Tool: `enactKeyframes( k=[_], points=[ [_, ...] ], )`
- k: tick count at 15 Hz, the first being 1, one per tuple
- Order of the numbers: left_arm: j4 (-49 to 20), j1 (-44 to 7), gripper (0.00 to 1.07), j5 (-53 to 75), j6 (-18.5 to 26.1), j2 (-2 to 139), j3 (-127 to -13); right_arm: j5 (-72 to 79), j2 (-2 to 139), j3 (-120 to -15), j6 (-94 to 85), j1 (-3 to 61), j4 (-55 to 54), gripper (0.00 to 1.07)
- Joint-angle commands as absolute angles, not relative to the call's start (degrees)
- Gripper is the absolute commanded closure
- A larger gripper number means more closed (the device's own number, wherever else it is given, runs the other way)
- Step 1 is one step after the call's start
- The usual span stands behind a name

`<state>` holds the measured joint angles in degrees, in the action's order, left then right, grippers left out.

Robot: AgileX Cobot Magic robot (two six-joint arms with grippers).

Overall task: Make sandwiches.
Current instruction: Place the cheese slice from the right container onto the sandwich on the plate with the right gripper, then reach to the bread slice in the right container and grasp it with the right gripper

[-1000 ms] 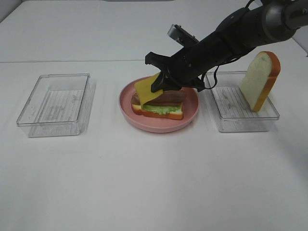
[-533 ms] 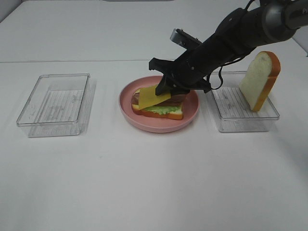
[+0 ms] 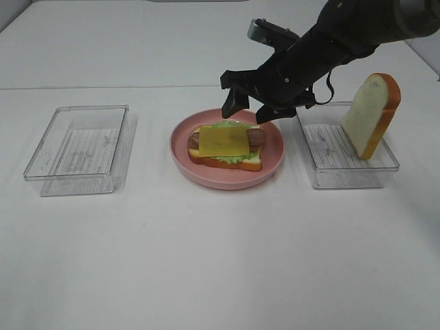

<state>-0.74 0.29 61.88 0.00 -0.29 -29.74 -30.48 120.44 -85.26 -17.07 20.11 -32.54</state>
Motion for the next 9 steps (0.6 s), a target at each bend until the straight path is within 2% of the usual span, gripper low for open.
enactKeyframes(
  k=[1,2,3,4,7,8,9],
  points=[
    [-1.32,-0.11,0.06,61.31,0.0,-1.6,-29.62,-33.92,115.28,-85.66,-15.76,20.0,-29.62,0.29],
    [-1.32,-0.11,0.06,61.31,0.0,-1.6,-29.62,-34.72,114.02,-85.66,-15.7,20.0,-29.05,0.24],
    [-1.32,-0.11,0.06,61.31,0.0,-1.6,-29.62,-35.98,111.73,-85.66,-14.27,20.0,-26.87,0.15],
    [-1.32,-0.11,0.06,61.31,0.0,-1.6,-29.62,-37.76,108.29,-85.66,-9.05,20.0,-20.34,0.1],
    [-1.32,-0.11,0.06,61.31,0.0,-1.6,-29.62,-41.42,103.3,-85.66,5.04,19.25,-6.25,0.1],
    [-1.32,-0.11,0.06,61.31,0.0,-1.6,-29.62,-47.27,102.56,-87.55,9.68,17.88,1.6,0.1],
    [-1.32,-0.11,0.06,61.31,0.0,-1.6,-29.62,-51.45,102.62,-89.38,9.85,16.79,3.78,0.1]
  ],
)
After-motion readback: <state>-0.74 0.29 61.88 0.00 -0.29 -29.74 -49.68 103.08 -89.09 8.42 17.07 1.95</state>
